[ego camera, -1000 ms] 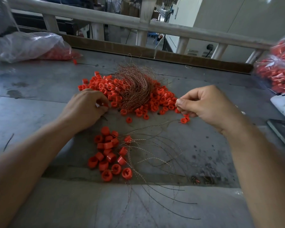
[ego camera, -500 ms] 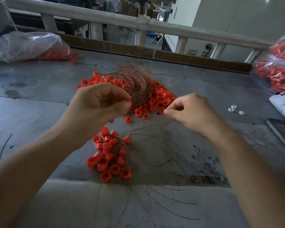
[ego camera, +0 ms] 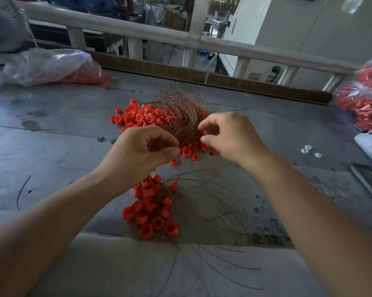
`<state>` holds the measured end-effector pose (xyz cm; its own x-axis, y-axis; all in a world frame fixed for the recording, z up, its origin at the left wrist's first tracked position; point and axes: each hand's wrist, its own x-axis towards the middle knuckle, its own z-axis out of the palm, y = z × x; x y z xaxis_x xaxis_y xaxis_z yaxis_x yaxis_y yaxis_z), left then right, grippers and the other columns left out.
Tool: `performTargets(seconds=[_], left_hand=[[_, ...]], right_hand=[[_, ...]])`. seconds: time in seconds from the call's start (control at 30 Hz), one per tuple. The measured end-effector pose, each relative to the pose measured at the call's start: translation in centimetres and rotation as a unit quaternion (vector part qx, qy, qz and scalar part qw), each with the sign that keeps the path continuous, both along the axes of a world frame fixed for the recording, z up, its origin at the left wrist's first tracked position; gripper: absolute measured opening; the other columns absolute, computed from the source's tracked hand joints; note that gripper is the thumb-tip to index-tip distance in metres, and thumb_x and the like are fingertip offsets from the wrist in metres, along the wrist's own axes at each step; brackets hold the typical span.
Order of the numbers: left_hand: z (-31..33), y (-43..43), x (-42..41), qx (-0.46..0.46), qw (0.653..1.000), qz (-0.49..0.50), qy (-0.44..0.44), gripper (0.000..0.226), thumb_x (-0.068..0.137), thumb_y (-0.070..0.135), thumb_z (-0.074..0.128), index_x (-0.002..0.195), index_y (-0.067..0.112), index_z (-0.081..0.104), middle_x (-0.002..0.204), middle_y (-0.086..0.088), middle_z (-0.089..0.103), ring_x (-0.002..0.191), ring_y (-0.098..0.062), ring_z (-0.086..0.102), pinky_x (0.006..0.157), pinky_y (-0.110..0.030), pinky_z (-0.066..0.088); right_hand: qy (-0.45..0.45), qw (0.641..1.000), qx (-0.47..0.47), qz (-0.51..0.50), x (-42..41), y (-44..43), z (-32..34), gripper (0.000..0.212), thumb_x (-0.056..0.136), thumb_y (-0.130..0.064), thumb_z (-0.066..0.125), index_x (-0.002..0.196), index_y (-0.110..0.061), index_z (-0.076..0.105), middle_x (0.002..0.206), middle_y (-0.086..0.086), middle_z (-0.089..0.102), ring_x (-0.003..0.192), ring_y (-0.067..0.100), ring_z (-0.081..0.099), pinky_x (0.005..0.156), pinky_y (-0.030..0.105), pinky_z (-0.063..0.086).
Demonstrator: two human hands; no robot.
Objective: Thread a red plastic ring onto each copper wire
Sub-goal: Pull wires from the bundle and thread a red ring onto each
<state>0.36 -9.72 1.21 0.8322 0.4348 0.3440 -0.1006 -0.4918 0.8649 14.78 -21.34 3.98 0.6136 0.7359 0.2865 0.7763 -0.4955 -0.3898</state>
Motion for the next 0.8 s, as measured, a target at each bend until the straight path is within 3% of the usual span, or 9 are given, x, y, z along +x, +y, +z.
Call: performTargets(seconds=[0.1,0.2,0.37,0.53,0.67,0.73,0.8], left_hand=[[0.1,0.2,-0.1,0.0,1.0,0.008,0.003,0.02,0.074,0.011,0.07,0.072,0.03,0.064,0.066,0.015,0.067,0.061,-0.003,0.062,0.053,-0.009,0.046],[0.1,0.2,-0.1,-0.006,1.0,0.01,0.002,0.02,0.075,0.011,0.071,0.072,0.03,0.064,0.068,0.013,0.067,0.063,-0.005,0.062,0.053,-0.009,0.045],[0.1,0.2,0.0,-0.003,1.0,-0.003,0.007,0.019,0.075,0.01,0.071,0.073,0.027,0.065,0.065,0.017,0.067,0.06,0.001,0.061,0.052,-0.006,0.043],[0.2,0.2,-0.1,-0.003,1.0,-0.007,0.007,0.019,0.075,0.009,0.07,0.073,0.027,0.065,0.066,0.017,0.068,0.059,0.003,0.061,0.052,-0.006,0.043],[0.3,0.1,0.0,0.002,1.0,-0.017,0.009,0.018,0.075,0.009,0.07,0.073,0.027,0.065,0.065,0.017,0.068,0.058,0.003,0.061,0.052,-0.007,0.044],[0.3,0.1,-0.1,0.004,1.0,-0.017,0.011,0.018,0.075,0.01,0.07,0.073,0.027,0.065,0.066,0.017,0.068,0.059,0.001,0.062,0.053,-0.008,0.045],[0.3,0.2,-0.2,0.005,1.0,-0.015,0.011,0.018,0.075,0.01,0.07,0.072,0.028,0.065,0.065,0.017,0.068,0.06,0.0,0.062,0.053,-0.008,0.046]], right_hand=[[-0.047,0.998,-0.048,-0.014,0.2,1.0,-0.9,0.023,0.074,-0.022,0.073,0.095,-0.022,0.063,0.091,-0.004,0.06,0.086,0.015,0.055,0.07,0.026,0.041],[-0.087,0.995,0.01,-0.044,0.1,1.7,-1.6,0.022,0.078,-0.022,0.069,0.098,-0.019,0.06,0.087,-0.006,0.049,0.086,0.015,0.051,0.066,0.025,0.033],[-0.056,0.997,0.05,-0.012,0.0,3.0,-1.3,0.029,0.086,-0.017,0.06,0.115,-0.02,0.062,0.107,0.003,0.057,0.092,0.017,0.055,0.076,0.023,0.04],[-0.046,0.996,0.082,-0.011,0.0,2.9,-1.2,0.012,0.086,-0.015,0.061,0.093,-0.017,0.071,0.095,-0.001,0.067,0.087,0.012,0.058,0.069,0.015,0.036],[0.02,0.991,0.135,-0.014,0.1,2.4,-0.9,0.01,0.086,-0.01,0.059,0.087,-0.016,0.068,0.073,-0.014,0.057,0.076,0.006,0.055,0.067,0.014,0.039],[0.027,0.991,0.133,-0.006,0.1,2.2,-0.7,0.008,0.084,-0.011,0.061,0.09,-0.016,0.065,0.074,-0.015,0.055,0.078,0.007,0.055,0.072,0.019,0.044],[0.012,0.997,0.072,0.004,0.1,2.2,-1.0,0.026,0.077,-0.018,0.07,0.102,-0.018,0.061,0.087,-0.011,0.054,0.084,0.007,0.052,0.073,0.022,0.042]])
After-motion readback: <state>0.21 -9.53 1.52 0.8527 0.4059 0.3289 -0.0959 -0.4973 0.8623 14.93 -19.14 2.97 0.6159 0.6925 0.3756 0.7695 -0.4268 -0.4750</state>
